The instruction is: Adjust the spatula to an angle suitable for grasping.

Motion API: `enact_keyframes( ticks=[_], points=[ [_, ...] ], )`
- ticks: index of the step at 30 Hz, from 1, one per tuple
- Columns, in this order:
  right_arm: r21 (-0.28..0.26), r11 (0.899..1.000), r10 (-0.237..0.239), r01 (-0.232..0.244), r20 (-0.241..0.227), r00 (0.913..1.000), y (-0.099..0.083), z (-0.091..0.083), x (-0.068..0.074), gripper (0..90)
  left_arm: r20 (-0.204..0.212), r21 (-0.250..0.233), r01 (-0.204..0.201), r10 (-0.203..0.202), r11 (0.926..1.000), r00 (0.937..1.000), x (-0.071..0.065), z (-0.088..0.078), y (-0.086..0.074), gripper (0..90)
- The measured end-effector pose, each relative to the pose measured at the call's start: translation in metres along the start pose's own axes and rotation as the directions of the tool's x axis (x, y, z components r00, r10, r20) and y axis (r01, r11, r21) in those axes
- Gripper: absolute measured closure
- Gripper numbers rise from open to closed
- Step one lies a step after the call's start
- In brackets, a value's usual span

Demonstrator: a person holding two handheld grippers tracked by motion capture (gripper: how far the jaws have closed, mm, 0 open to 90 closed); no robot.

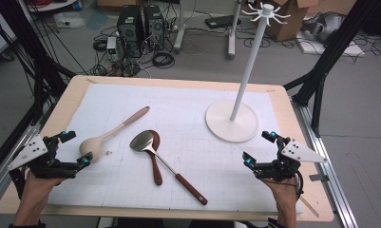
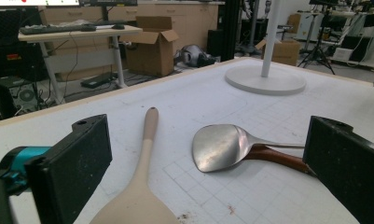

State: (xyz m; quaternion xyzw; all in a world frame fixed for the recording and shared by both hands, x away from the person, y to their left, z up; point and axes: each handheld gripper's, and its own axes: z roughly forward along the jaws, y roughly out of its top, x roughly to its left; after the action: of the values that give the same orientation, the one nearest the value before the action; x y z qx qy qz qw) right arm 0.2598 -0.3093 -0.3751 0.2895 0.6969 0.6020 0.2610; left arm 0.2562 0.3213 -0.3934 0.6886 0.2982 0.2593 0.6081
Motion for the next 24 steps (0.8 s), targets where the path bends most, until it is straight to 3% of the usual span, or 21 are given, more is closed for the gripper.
enact_keyframes(
  ticks=[14,17,24],
  points=[
    [0.006,1.000,-0.005,0.005,0.004,1.0000,0.0011,-0.0007,0.0002,0.5,0.004,0.006,0.010,-0.010,0.9999,0.9999,0.0022,-0.0017,0.0000,1.7],
    [0.008,1.000,-0.002,0.002,0.002,1.0000,0.0011,-0.0013,0.0004,0.4,-0.030,-0.001,-0.032,0.032,0.9995,0.9990,0.0004,-0.0032,0.0040,1.7],
    [0.013,1.000,0.001,-0.002,0.007,1.0000,0.0006,-0.0013,-0.0006,0.5,-0.022,0.024,-0.023,0.024,0.9995,0.9995,0.0005,-0.0042,0.0070,1.7]
  ],
)
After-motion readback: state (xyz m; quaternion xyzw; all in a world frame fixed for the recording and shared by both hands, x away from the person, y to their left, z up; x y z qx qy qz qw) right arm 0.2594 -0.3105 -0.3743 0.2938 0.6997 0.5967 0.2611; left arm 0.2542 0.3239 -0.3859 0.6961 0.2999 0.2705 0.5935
